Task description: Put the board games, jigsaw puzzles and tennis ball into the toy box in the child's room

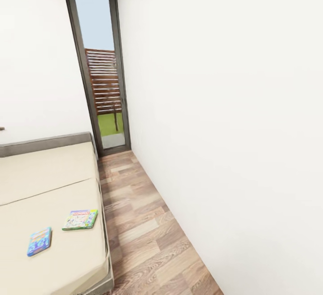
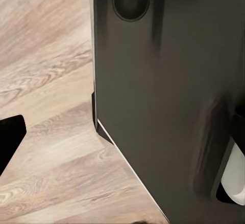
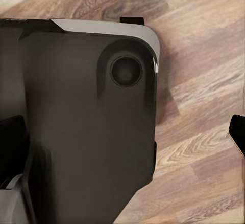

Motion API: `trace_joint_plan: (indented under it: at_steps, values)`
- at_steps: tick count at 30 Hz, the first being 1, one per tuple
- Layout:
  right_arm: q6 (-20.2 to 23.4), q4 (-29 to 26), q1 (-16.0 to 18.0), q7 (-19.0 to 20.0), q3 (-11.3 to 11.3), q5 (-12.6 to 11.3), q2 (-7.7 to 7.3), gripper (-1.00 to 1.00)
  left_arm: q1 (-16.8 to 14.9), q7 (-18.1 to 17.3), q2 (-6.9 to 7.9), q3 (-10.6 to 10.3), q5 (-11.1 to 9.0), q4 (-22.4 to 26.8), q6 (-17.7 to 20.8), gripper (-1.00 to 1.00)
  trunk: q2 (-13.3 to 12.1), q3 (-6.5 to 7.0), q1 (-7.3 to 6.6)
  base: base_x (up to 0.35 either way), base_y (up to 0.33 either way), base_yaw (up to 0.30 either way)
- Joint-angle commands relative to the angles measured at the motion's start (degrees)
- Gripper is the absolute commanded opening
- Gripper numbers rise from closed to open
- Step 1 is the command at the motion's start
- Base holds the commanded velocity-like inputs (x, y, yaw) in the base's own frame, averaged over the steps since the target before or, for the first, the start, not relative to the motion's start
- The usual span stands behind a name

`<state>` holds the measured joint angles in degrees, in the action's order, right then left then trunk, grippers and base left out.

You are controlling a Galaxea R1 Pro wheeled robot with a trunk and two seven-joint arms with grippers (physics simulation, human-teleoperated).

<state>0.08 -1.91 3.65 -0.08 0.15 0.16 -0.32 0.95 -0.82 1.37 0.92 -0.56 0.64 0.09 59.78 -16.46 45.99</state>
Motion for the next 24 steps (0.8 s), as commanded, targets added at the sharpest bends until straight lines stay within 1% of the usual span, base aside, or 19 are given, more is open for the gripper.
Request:
trace_joint_plan:
  at_steps: [1, 19, 22, 24]
  values:
    - [0.0, 0.0, 0.0, 0.0, 0.0, 0.0, -0.05, 1.0, 0.0, -0.1, -0.01, 0.1, -0.1, 0.1, 0.0, 1.0, 0.0, -0.05, 0.0, 0.0, 0.0, 0.28]
    - [0.0, -0.2, 0.2, 0.0, 0.0, 0.1, -0.15, 1.0, -0.2, 0.0, -0.03, 0.1, -0.1, 1.0, -0.1, 1.0, 0.0, -0.05, 0.0, 0.0, 0.0, 0.282]
    - [0.1, -0.7, 0.3, 0.0, 0.0, 0.1, -0.04, 1.0, -0.8, -0.1, 0.01, 0.2, -0.1, 2.1, 0.1, 1.0, 0.0, -0.05, 0.0, 0.0, 0.0, 0.292]
    - [0.3, -1.5, 0.6, 0.0, 0.0, 0.1, 0.06, 1.0, -1.8, -0.2, 0.03, 0.4, -0.1, 3.3, 0.5, 1.0, 0.0, -0.05, 0.0, 0.0, 0.0, 0.295]
